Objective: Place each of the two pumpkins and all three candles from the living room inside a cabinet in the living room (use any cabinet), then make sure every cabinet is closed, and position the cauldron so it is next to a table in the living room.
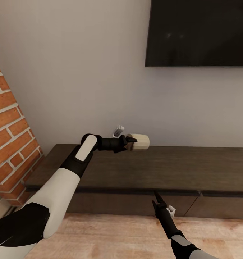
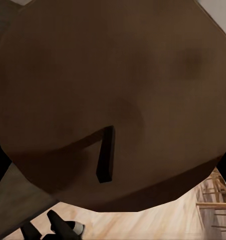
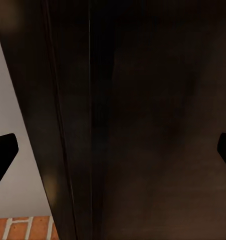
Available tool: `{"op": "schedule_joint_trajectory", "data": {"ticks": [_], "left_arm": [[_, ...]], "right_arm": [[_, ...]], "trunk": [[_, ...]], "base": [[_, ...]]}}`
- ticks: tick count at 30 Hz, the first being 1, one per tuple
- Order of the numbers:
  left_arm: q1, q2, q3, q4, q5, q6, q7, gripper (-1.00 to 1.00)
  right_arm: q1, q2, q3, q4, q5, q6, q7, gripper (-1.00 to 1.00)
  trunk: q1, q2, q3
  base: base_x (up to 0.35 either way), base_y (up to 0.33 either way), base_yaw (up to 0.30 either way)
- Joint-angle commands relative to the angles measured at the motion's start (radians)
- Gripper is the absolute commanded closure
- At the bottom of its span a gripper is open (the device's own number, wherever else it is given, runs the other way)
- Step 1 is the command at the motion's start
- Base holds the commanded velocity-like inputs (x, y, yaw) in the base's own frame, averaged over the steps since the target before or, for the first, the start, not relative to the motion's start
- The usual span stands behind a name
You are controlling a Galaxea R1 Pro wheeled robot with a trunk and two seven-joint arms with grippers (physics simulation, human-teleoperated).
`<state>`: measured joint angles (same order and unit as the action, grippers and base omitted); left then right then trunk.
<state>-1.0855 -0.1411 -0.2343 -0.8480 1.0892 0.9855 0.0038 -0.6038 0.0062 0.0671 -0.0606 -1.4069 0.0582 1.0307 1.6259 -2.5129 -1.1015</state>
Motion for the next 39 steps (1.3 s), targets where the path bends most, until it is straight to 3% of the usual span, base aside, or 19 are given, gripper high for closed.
{"op": "schedule_joint_trajectory", "data": {"ticks": [1, 9, 10, 39], "left_arm": [[-0.001, 0.000, -0.001, 0.000, 0.001, 0.002, 0.001, 1.00], [-0.001, 0.000, -0.004, 0.000, 0.001, 0.002, 0.001, 1.00], [-0.001, 0.000, -0.004, 0.000, 0.001, 0.002, 0.001, 1.00], [0.000, 0.000, -0.005, 0.000, 0.001, 0.002, 0.001, 1.00]], "right_arm": [[-0.001, 0.000, 0.007, 0.001, -0.011, 0.006, 0.003, -1.00], [-0.001, 0.000, 0.011, 0.001, -0.009, 0.005, 0.002, -1.00], [-0.001, 0.000, 0.011, 0.001, -0.009, 0.005, 0.002, 1.00], [-0.001, 0.000, 0.011, 0.002, -0.009, 0.003, 0.000, 1.00]], "trunk": [[0.000, 0.000, -0.001], [0.000, 0.000, -0.001], [0.000, 0.000, -0.001], [0.000, 0.000, -0.001]], "base": [[0.002, 0.000, 0.000], [0.000, 0.000, 0.000], [0.000, 0.000, 0.000], [0.000, 0.000, 0.000]]}}
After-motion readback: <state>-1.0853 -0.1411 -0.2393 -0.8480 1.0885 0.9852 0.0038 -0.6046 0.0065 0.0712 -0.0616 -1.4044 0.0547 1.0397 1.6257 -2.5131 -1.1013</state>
